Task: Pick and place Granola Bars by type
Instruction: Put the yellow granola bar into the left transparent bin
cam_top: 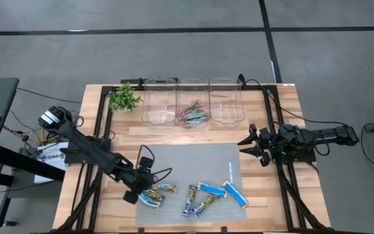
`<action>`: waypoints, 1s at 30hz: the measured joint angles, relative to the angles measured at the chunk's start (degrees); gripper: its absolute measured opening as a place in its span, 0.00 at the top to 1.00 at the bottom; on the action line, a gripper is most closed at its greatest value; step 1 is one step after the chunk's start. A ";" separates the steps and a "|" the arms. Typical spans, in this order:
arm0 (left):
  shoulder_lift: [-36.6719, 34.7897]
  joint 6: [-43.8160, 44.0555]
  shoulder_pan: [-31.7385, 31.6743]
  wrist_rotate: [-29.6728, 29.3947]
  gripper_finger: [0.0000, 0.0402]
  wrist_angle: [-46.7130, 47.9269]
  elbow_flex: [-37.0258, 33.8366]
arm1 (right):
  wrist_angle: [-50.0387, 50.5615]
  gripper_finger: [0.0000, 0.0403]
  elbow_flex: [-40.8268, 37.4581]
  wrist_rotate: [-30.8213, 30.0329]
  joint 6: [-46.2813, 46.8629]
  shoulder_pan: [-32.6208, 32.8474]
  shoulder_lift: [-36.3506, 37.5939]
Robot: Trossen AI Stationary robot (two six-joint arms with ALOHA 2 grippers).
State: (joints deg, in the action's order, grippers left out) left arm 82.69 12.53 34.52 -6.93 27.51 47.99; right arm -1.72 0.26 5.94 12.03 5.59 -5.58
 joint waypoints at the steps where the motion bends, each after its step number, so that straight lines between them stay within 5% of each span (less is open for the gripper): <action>1: 0.99 0.26 -0.45 0.01 0.57 -0.91 0.00 | -0.01 0.64 0.01 0.01 0.00 0.02 -0.01; 30: 13.76 -1.79 -5.55 2.10 0.57 -12.87 0.46 | -0.04 0.65 0.01 0.02 0.00 0.02 -0.02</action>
State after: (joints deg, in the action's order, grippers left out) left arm 96.45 10.74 28.97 -4.82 14.64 48.44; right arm -1.76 0.27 5.95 12.03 5.60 -5.61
